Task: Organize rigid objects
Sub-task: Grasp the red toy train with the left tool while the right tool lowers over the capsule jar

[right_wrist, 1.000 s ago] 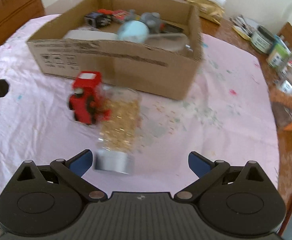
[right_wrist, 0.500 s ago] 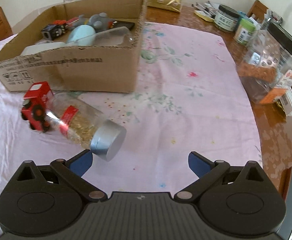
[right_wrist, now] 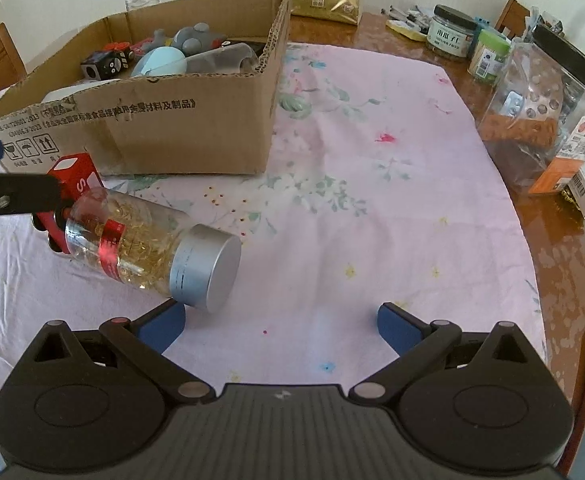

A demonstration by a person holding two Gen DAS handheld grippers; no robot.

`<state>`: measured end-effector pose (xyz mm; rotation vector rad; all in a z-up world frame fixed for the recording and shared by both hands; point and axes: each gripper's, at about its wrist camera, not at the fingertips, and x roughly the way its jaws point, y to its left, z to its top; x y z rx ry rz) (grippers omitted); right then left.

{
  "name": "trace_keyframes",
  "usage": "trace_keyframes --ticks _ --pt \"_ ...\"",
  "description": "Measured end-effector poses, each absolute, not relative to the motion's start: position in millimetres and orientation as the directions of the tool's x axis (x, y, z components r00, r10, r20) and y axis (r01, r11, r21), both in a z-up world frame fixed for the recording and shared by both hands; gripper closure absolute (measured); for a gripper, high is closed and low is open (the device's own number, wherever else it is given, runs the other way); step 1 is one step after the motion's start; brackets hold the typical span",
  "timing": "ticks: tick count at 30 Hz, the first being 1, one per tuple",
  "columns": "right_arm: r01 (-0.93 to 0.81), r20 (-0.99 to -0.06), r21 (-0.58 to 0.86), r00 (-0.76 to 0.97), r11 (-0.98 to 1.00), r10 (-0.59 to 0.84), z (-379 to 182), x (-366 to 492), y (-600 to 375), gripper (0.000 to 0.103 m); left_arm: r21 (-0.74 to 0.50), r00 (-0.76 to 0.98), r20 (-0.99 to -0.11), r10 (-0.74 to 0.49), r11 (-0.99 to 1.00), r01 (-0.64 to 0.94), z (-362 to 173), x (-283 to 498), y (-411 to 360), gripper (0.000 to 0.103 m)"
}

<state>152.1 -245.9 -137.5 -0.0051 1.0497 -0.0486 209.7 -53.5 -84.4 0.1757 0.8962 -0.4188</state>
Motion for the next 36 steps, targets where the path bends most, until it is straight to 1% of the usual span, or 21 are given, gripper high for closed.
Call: trace_keyframes --ticks 9,15,18,21,25,27,31,33,35,36 --pt "0.037 -0.862 -0.029 0.505 0.999 -0.043 -137 151 -245 0.0 -0.04 0.552 -0.794 -0.255 0.928 0.372 -88 211 -28 0.001" --pt "0.041 -0.857 -0.031 0.513 0.999 -0.047 -137 150 -245 0.0 0.02 0.561 -0.811 -0.168 0.949 0.314 -94 211 -5 0.001" --pt "0.046 -0.857 -0.031 0.512 0.998 -0.05 -138 150 -245 0.0 -0.013 0.548 -0.815 -0.19 0.95 0.311 -96 208 3 0.001" --pt "0.052 -0.858 -0.031 0.511 0.998 -0.053 -138 150 -245 0.0 -0.039 0.537 -0.811 -0.232 0.938 0.345 -98 205 -1 0.001" --pt "0.059 -0.855 -0.031 0.515 0.998 -0.058 -139 149 -244 0.0 -0.047 0.532 -0.804 -0.266 0.92 0.389 -105 206 -15 0.001" --pt "0.061 -0.854 -0.032 0.516 0.998 -0.059 -139 149 -244 0.0 -0.036 0.537 -0.801 -0.264 0.917 0.397 -110 208 -22 0.001" --pt "0.065 -0.851 -0.033 0.521 0.997 -0.062 -139 148 -244 0.0 -0.003 0.548 -0.796 -0.257 0.907 0.421 -118 212 -31 0.007" --pt "0.067 -0.85 -0.033 0.523 0.997 -0.063 -139 147 -244 0.0 0.016 0.553 -0.795 -0.248 0.904 0.428 -120 211 -33 0.014" --pt "0.067 -0.85 -0.033 0.523 0.997 -0.063 -140 147 -244 0.0 0.022 0.548 -0.797 -0.254 0.894 0.447 -121 210 -35 0.027" --pt "0.067 -0.85 -0.033 0.523 0.997 -0.063 -140 147 -244 0.0 0.018 0.545 -0.796 -0.263 0.89 0.456 -122 209 -36 0.031"
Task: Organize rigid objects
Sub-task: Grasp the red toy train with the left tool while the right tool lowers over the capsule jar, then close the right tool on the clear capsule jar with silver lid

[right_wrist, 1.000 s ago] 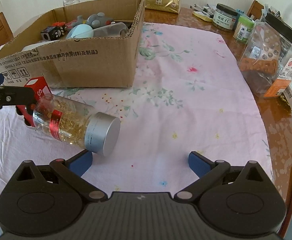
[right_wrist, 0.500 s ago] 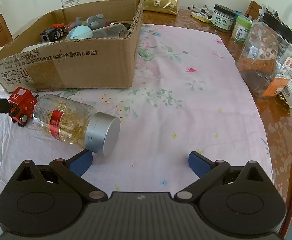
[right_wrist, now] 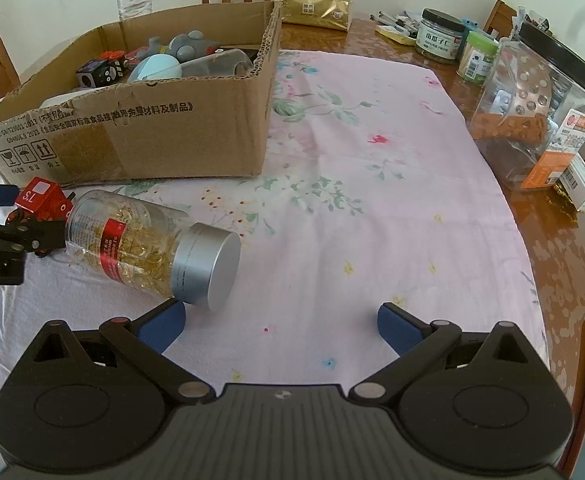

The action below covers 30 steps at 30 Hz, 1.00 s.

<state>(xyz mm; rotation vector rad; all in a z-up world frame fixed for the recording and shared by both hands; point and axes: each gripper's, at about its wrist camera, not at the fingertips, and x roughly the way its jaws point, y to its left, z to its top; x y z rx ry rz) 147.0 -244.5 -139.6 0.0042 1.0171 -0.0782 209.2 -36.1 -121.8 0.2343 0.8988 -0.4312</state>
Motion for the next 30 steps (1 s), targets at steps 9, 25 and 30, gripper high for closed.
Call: trace_keyframes --ticks 9,25,30 --pt "0.024 -0.87 0.004 0.492 1.0 -0.008 -133 149 -240 0.0 0.018 0.557 -0.793 -0.247 0.904 0.427 -121 204 -25 0.047" --pt "-0.109 -0.853 0.119 0.498 0.987 0.158 -120 174 -191 0.0 0.009 0.555 -0.813 -0.177 0.948 0.317 -120 199 16 0.047" --pt "-0.132 -0.848 0.078 0.512 0.988 0.135 -121 191 -178 0.0 0.006 0.558 -0.812 -0.173 0.952 0.305 -120 199 19 0.047"
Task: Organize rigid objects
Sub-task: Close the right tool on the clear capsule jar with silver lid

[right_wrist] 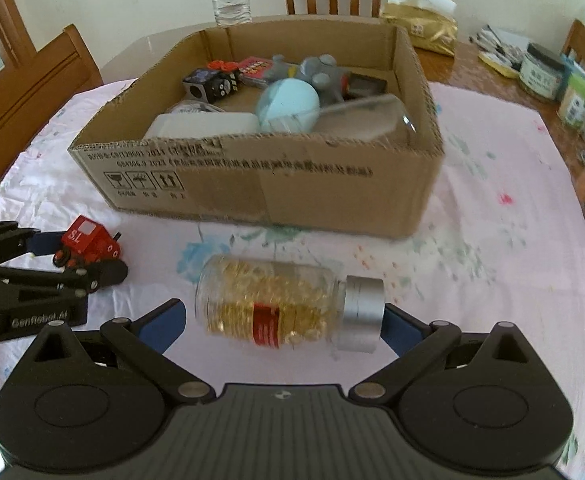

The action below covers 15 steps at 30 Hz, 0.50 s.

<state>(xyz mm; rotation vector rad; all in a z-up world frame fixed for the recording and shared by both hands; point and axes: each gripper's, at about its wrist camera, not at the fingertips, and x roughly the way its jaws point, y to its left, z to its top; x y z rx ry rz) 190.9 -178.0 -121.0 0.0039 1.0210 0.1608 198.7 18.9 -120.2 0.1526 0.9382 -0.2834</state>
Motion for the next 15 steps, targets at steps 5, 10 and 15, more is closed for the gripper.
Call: trace_keyframes --ticks 5,10,15 --pt "-0.142 -0.853 0.001 0.517 0.99 0.075 -124 199 -162 0.0 0.004 0.56 -0.811 -0.169 0.955 0.295 -120 199 22 0.047" --pt "-0.132 -0.853 -0.07 0.521 0.989 0.009 -129 201 -154 0.0 0.003 0.56 -0.811 -0.169 0.956 0.293 -120 199 23 0.047" --pt "-0.091 -0.851 -0.085 0.524 0.992 -0.024 -128 199 -163 0.0 0.002 0.56 -0.811 -0.17 0.956 0.293 -120 199 23 0.047"
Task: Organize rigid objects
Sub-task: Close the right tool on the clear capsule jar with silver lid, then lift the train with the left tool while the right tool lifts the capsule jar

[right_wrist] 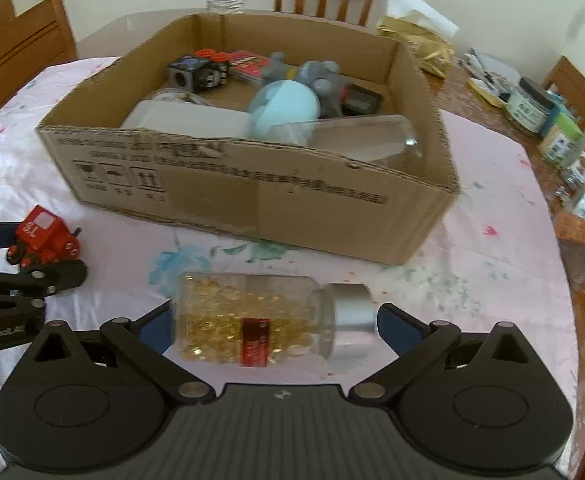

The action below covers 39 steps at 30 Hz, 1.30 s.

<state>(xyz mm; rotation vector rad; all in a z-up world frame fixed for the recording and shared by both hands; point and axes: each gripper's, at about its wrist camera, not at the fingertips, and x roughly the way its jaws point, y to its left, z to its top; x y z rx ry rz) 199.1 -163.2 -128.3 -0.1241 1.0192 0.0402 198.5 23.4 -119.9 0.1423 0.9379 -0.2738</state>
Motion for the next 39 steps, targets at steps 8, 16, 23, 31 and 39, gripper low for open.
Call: trace_keyframes --ticks 8,16,23,31,39 --pt "-0.069 -0.844 -0.085 0.535 0.994 -0.035 -130 190 -189 0.0 0.01 0.568 -0.807 -0.164 0.957 0.29 -120 198 22 0.047" --pt "-0.131 -0.827 -0.085 0.562 0.988 0.004 -131 192 -188 0.0 0.022 0.578 -0.803 -0.147 0.961 0.275 -122 201 19 0.037" --pt "-0.158 -0.825 -0.101 0.566 0.982 0.006 -132 196 -186 0.0 0.027 0.595 -0.792 -0.138 0.965 0.26 -124 200 18 0.033" --pt "-0.179 -0.822 -0.104 0.569 0.978 0.017 -132 197 -184 0.0 0.01 0.606 -0.783 -0.143 0.97 0.243 -125 196 18 0.036" --pt "-0.195 -0.82 -0.124 0.572 0.973 0.01 -128 196 -181 0.0 -0.009 0.607 -0.778 -0.16 0.97 0.244 -124 195 23 0.047"
